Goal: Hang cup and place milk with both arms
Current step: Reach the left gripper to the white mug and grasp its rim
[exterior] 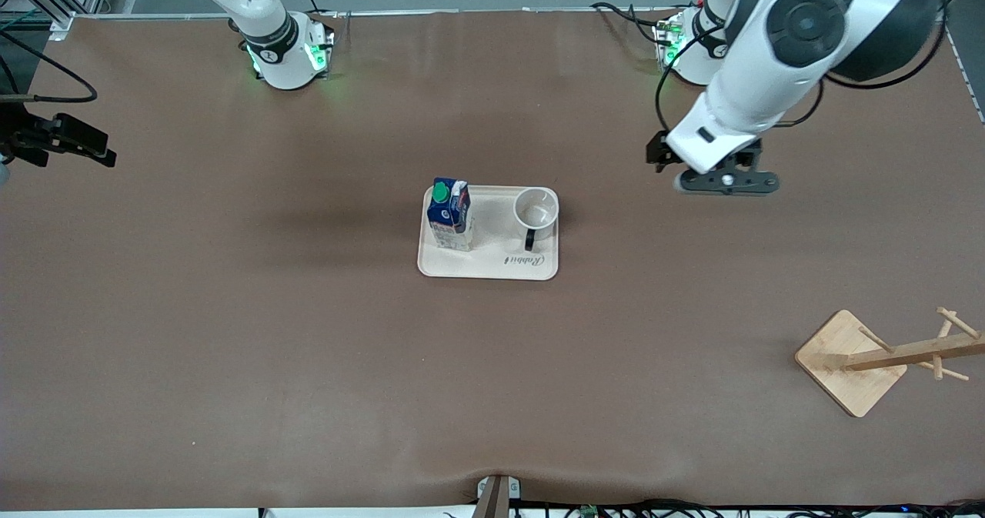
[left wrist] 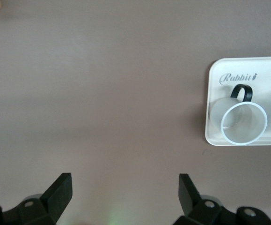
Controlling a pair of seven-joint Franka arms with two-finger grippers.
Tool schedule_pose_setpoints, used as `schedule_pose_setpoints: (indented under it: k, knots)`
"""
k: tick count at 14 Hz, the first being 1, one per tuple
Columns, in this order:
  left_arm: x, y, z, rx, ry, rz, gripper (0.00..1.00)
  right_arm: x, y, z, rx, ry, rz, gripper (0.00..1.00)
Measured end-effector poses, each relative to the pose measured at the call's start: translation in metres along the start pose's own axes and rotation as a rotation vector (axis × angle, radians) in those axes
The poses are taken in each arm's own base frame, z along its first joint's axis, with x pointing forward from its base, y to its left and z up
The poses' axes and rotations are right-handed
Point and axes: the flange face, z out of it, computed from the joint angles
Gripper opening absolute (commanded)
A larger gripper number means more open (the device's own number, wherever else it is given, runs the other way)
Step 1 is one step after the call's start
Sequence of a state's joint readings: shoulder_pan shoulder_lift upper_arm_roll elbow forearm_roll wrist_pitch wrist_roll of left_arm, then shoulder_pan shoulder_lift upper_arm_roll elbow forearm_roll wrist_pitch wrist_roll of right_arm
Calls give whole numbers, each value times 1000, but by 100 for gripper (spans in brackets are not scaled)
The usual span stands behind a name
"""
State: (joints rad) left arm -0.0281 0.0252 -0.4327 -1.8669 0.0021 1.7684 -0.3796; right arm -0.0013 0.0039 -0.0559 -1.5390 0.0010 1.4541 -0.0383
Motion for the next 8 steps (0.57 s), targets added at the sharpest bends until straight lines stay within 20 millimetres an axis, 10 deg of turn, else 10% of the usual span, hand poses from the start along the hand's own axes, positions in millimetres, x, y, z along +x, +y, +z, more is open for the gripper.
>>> schedule_pose_setpoints:
  k: [8]
  knots:
    - [2,100,93,-63,-52,-12,100,0,4,1,7,-7,9,100]
